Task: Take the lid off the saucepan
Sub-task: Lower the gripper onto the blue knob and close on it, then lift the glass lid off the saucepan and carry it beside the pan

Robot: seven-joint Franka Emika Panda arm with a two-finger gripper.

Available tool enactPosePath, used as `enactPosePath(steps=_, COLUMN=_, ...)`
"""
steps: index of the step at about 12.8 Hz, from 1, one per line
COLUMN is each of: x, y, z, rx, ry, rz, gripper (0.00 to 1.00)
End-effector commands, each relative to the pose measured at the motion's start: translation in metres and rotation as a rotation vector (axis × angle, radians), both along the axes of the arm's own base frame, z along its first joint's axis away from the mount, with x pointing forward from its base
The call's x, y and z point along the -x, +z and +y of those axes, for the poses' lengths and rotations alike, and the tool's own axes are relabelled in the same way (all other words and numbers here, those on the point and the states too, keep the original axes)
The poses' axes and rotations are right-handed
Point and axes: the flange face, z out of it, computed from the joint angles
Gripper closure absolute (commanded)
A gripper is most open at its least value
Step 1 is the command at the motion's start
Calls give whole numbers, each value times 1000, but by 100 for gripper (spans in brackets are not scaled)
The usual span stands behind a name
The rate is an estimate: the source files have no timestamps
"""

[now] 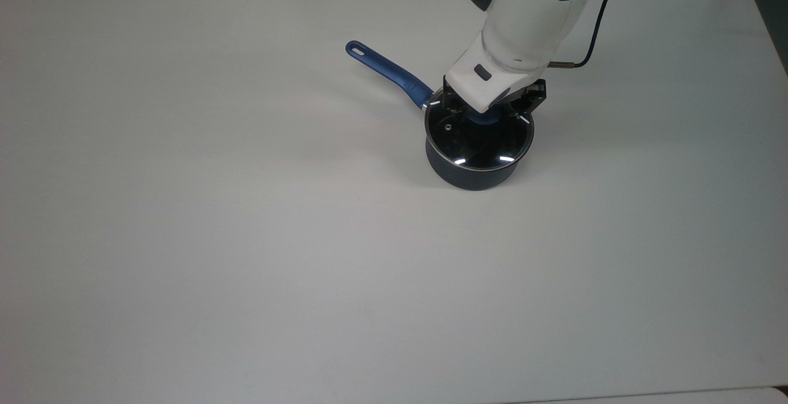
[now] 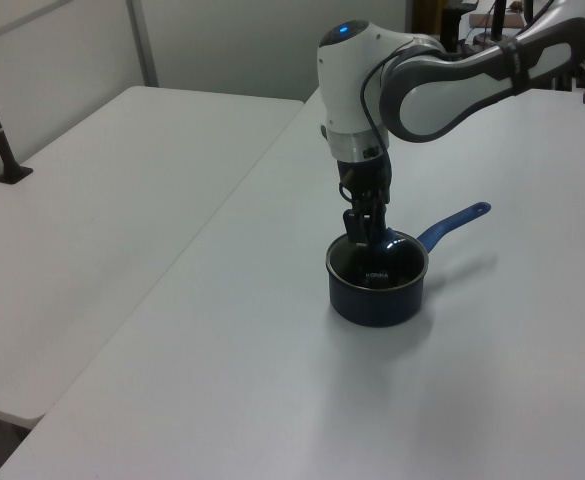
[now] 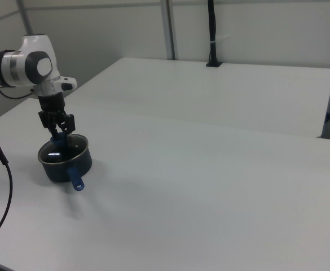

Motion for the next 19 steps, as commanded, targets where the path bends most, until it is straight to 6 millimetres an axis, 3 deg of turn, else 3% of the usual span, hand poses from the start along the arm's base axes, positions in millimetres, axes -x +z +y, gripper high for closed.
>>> enactPosePath(steps=1, x=8, y=15, z=-1, rx=10, ry=16, rz=12, gripper=53)
enactPosePath(steps=3, x=8, y=18, z=-1, rx=7, ry=16, rz=10, gripper=55)
enactPosePath(steps=8, x=12, y=51, z=-7, rx=6, ry=6, rz=28, gripper=58)
enactPosePath(steps=12, x=14, y=81, z=-38, rx=-3, ry=-33, rz=45, gripper=60)
enactPosePath(steps=14, x=14, y=98, z=-68, rx=-3, ry=-3, rz=54, gripper=60)
enactPosePath(steps=19, x=-3, y=119, z=-197, rx=14, ry=-42, rz=42, gripper=61)
